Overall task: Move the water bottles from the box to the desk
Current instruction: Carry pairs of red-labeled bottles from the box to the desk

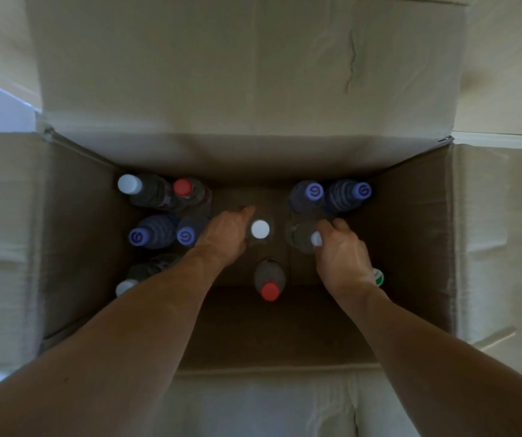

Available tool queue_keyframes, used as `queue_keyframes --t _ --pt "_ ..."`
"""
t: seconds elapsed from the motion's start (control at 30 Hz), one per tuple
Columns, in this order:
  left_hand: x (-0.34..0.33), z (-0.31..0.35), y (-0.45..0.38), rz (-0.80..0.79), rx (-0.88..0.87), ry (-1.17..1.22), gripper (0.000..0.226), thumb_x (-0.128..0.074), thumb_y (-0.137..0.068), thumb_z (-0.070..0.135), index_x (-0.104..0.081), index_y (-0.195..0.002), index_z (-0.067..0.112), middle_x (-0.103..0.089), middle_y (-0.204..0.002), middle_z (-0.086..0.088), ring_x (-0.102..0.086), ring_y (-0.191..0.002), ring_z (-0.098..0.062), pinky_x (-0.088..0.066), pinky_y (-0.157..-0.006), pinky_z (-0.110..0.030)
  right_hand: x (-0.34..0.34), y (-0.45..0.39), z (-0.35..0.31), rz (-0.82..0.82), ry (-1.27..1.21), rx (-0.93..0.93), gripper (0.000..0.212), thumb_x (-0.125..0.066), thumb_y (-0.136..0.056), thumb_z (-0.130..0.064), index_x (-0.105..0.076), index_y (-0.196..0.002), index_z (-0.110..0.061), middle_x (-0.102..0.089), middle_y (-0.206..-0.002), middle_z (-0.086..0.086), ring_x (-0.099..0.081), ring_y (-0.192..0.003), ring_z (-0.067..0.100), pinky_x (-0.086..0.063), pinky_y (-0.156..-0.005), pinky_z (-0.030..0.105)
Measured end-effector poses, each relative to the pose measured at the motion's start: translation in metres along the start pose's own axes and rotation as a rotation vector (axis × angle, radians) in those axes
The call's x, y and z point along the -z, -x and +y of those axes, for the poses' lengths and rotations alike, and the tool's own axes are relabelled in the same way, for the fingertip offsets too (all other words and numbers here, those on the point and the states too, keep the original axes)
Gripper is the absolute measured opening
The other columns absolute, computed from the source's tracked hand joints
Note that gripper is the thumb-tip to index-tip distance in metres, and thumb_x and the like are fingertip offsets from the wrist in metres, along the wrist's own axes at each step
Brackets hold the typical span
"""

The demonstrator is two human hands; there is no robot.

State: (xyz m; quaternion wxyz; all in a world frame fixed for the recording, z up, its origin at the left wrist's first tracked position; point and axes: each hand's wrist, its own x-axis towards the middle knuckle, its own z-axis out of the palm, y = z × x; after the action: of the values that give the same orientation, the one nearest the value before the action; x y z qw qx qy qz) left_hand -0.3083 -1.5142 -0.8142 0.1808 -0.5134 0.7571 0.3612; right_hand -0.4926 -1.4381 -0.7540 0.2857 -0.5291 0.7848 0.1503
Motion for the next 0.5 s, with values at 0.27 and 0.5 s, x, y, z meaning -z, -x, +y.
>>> queue_keyframes --t 0.27,0.5 --pt "-0.002 0.007 -0.010 0.039 -0.027 0.120 0.085 -0.081 -0.079 0.018 -0.038 -0.152 0.022 -0.051 -0.148 -0.009 -0.052 -0.131 -0.033 -0.044 -0.106 -0.041 -0.017 -0.008 0.020 -0.076 -0.206 0.038 0.068 -0.071 -0.090 -0.017 -0.039 -0.149 -0.027 -0.034 -0.153 0.006 -0.047 -0.134 0.030 -0.044 -0.105 0.039" --pt "-0.014 -0.005 -0.021 -0.002 0.016 0.179 0.086 -0.086 -0.075 0.020 -0.041 -0.148 0.023 -0.057 -0.140 -0.009 -0.056 -0.126 -0.035 -0.047 -0.100 -0.040 -0.026 -0.038 0.020 -0.195 -0.190 0.164 0.078 -0.076 -0.085 -0.020 -0.036 -0.153 -0.026 -0.042 -0.152 0.006 -0.042 -0.138 0.028 -0.037 -0.113 0.036"
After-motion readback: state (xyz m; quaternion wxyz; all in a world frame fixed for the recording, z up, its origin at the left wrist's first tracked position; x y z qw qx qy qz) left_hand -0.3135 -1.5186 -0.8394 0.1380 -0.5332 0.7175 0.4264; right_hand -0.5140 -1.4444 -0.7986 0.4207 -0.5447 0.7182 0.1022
